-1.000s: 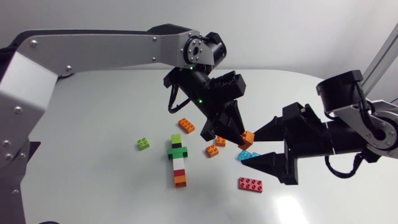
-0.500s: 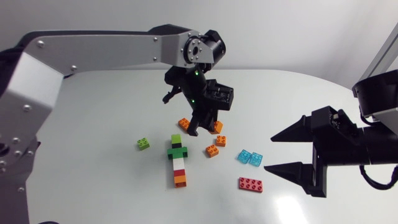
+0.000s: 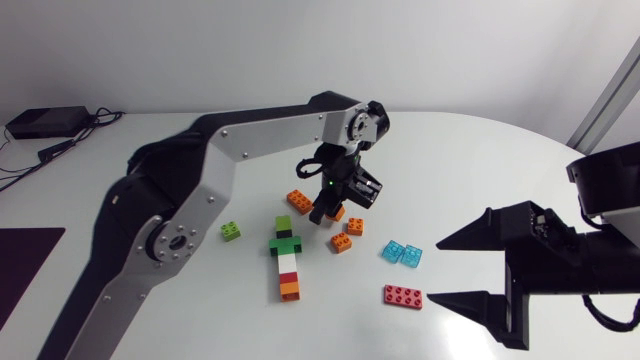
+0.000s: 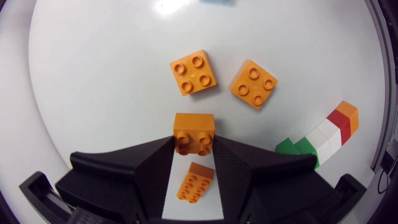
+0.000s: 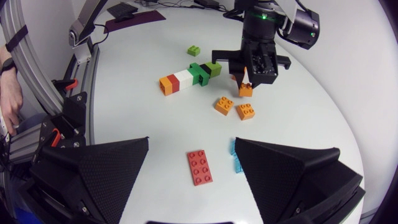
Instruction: Separate the duplo bricks
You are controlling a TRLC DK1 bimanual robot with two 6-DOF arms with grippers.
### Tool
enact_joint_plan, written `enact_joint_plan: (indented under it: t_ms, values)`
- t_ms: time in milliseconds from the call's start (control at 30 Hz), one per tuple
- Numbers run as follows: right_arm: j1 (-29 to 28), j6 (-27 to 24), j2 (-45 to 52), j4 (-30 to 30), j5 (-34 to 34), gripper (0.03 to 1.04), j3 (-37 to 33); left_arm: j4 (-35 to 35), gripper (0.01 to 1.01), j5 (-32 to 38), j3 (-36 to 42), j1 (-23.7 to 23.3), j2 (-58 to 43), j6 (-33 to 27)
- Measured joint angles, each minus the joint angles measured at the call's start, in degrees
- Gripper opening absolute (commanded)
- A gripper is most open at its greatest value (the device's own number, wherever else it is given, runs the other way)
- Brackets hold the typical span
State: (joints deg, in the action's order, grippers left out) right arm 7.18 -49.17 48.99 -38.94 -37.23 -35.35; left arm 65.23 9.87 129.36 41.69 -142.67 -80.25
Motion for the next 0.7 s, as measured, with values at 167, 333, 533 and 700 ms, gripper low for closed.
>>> enact_joint_plan:
  t_ms: [167, 333, 533, 700]
  values:
    - [0.00, -1.07, -0.15, -0.55, 0.00, 1.00, 0.22, 2.69, 0.307, 2.45, 4.70, 1.18, -2.47, -1.01]
    - [0.02, -1.49, -0.20, -0.59, -0.02, 1.00, 0.90, 4.96, 0.310, 3.67, 5.14, 1.75, -2.75, -1.18]
    - [0.02, -1.49, -0.87, -0.61, -0.02, 1.00, 1.14, 6.21, 0.421, 3.93, 5.14, 2.03, -3.34, -1.14]
    - [0.00, -1.49, -2.27, -1.05, -0.02, 1.00, 1.68, 6.36, 0.592, 4.02, 5.14, 3.08, -4.11, -0.87]
